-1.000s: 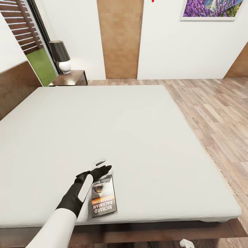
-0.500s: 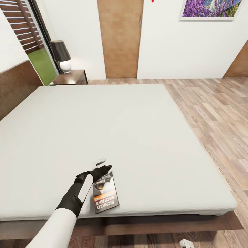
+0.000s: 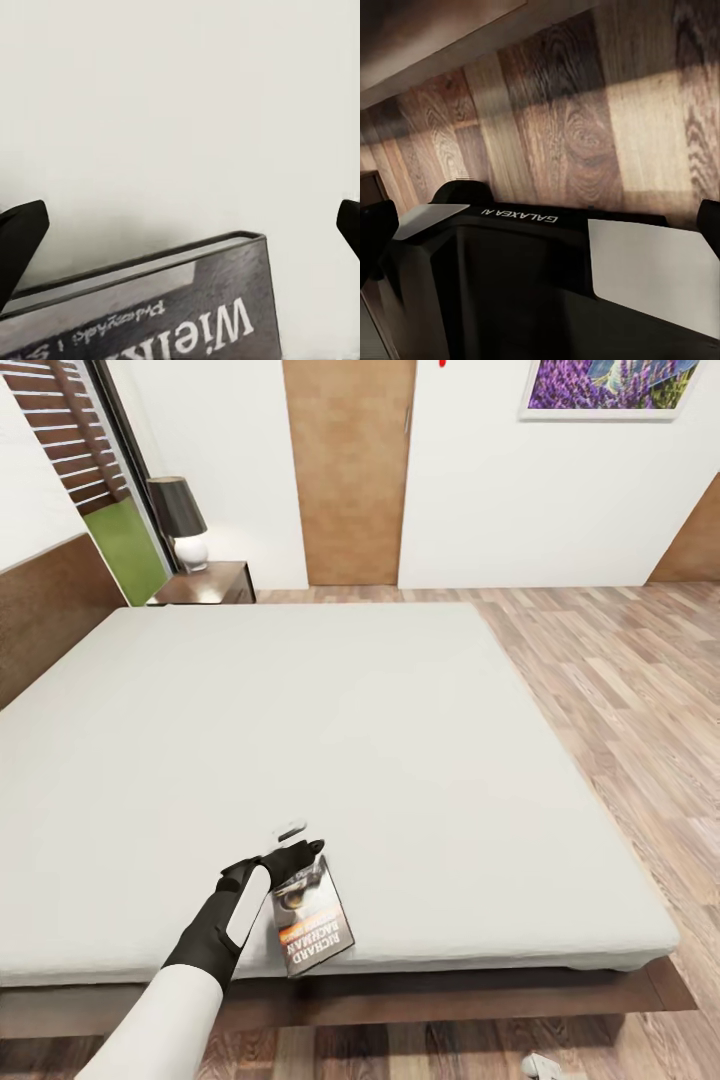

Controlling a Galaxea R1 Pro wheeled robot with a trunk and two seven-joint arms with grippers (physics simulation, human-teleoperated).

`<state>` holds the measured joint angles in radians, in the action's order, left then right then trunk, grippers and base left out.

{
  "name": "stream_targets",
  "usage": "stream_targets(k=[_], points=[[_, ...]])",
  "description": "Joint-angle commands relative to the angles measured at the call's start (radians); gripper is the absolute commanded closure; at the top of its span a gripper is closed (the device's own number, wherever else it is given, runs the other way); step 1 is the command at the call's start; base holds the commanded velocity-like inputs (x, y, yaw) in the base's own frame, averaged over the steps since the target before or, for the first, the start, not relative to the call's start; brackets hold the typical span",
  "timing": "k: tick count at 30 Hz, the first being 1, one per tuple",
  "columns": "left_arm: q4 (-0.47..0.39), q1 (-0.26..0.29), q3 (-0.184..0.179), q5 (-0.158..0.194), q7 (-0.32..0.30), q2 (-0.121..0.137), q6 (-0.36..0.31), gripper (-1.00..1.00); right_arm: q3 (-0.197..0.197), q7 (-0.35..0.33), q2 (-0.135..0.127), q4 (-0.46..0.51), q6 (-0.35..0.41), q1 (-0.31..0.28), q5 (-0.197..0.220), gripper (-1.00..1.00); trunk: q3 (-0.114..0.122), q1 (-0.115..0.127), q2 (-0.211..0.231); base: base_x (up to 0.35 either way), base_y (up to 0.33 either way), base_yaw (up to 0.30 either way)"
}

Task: In the bedroom, move the book from the bed onto either nightstand, and place the two sandals side by side next to the bed.

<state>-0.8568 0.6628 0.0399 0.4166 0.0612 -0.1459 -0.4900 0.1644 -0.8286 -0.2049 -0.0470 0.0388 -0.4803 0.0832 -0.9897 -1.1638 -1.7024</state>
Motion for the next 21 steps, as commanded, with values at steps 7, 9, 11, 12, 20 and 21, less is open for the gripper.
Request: stream_targets(k=[7, 9, 11, 12, 20, 21], points=[[-0.001, 0.000, 0.003, 0.008, 0.010, -0.001, -0.008, -1.00, 0.001, -0.004, 0.000, -0.004, 0.004, -0.001, 0.009, -1.00, -0.001, 0.000, 0.000, -0.063, 0.000, 0.000], [-0.001, 0.000, 0.003, 0.008, 0.010, -0.001, -0.008, -1.00, 0.001, -0.004, -0.001, -0.004, 0.004, -0.001, 0.008, -1.00, -0.001, 0.000, 0.000, -0.009, 0.000, 0.000], [-0.001, 0.000, 0.003, 0.008, 0.010, -0.001, -0.008, -1.00, 0.001, -0.004, 0.000, -0.004, 0.004, -0.001, 0.009, -1.00, -0.001, 0.000, 0.000, -0.004, 0.000, 0.000], [-0.001, 0.000, 0.003, 0.008, 0.010, -0.001, -0.008, -1.00, 0.001, -0.004, 0.000, -0.004, 0.004, -0.001, 0.009, -1.00, -0.001, 0.000, 0.000, -0.002, 0.000, 0.000], [-0.001, 0.000, 0.002, 0.008, 0.010, -0.001, -0.008, -1.00, 0.001, -0.004, 0.000, -0.004, 0.004, -0.001, 0.009, -1.00, -0.001, 0.000, 0.000, -0.058, 0.000, 0.000], [-0.001, 0.000, 0.002, 0.008, 0.011, -0.001, -0.008, -1.00, 0.001, -0.004, 0.000, -0.004, 0.004, -0.001, 0.009, -1.00, -0.001, 0.000, 0.000, -0.184, 0.000, 0.000]])
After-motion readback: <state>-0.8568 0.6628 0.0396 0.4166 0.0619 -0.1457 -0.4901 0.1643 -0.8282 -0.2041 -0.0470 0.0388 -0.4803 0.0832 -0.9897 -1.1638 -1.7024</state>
